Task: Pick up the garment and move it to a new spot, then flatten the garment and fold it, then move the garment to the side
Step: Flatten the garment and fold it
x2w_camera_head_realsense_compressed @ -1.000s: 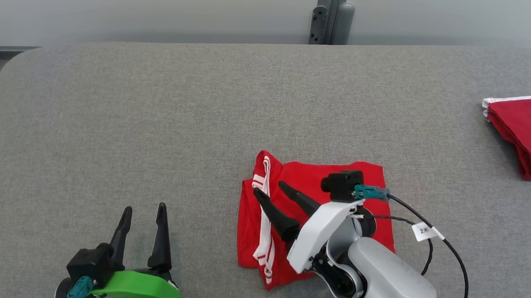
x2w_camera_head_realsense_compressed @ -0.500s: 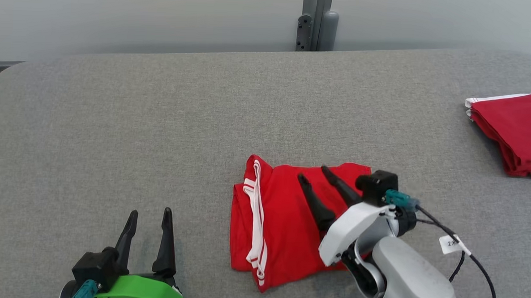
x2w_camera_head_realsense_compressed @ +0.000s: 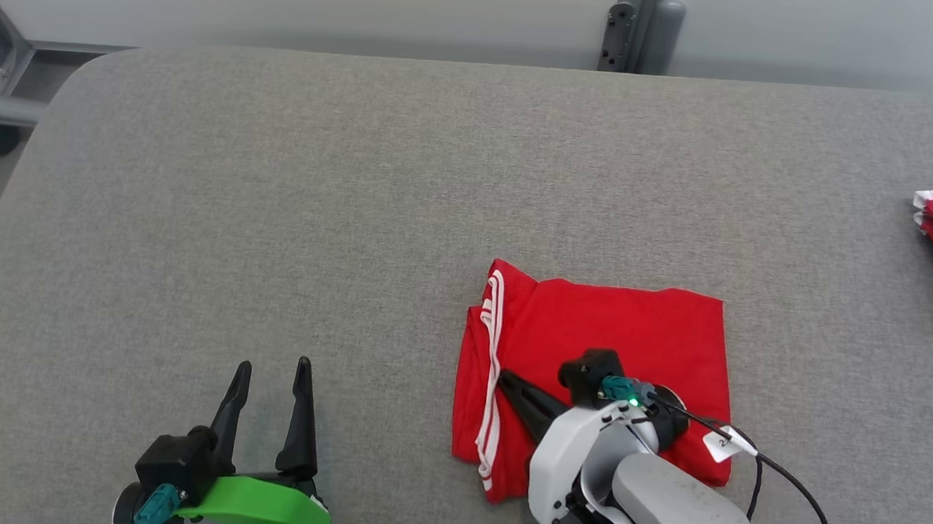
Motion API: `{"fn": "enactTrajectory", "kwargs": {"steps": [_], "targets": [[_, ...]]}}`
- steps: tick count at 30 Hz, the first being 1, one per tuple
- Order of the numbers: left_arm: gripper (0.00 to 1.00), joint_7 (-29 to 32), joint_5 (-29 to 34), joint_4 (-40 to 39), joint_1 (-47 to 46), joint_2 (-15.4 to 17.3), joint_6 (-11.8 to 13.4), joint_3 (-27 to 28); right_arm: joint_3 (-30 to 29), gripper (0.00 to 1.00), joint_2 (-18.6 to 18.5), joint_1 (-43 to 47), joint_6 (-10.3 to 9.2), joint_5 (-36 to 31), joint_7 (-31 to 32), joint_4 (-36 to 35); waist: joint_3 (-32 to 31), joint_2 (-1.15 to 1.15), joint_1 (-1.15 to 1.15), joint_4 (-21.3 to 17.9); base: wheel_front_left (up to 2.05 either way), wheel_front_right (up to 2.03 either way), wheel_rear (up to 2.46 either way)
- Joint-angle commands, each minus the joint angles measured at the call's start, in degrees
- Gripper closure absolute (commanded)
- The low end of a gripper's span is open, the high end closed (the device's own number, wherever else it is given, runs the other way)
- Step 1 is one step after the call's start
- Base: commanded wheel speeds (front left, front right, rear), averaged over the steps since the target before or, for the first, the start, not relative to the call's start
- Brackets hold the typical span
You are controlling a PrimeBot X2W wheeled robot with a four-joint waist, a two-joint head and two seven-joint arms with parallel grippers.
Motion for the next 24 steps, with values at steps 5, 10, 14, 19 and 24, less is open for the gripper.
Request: {"fn": "enactTrajectory", "kwargs": {"steps": [5,10,14,19,24], "targets": [[0.00,0.02,0.40,-0.16,-1.14,-0.40,-0.01,0.47,5.60,1.00,-0.04,-2.57,0.01,5.01,-1.07,-1.09,1.80,0.00,0.00,2.85,0.00,0.00,0.00],[0.00,0.02,0.56,-0.52,-0.64,-0.52,0.03,1.33,6.40,1.00,-0.04,-4.64,0.01,6.25,-3.01,-0.47,1.61,0.00,0.00,1.42,0.00,0.00,0.00],[0.00,0.03,1.01,-0.90,-0.39,-0.51,-0.04,1.78,2.43,1.00,-0.03,-5.98,0.01,4.63,-4.34,-0.77,1.08,0.00,0.00,-0.82,0.00,0.00,0.00],[0.00,0.02,2.20,-1.34,-1.18,-0.10,-0.25,1.94,-9.76,0.67,-0.42,-4.39,0.01,-3.75,-4.55,-6.29,0.15,0.00,0.00,-3.77,0.00,0.00,0.00],[0.00,0.02,3.63,-1.52,-2.59,-0.02,-0.36,1.56,-22.96,0.00,-0.38,2.50,0.01,-13.55,-4.55,-15.55,-1.08,0.00,0.00,-5.84,0.00,0.00,0.00]]}}
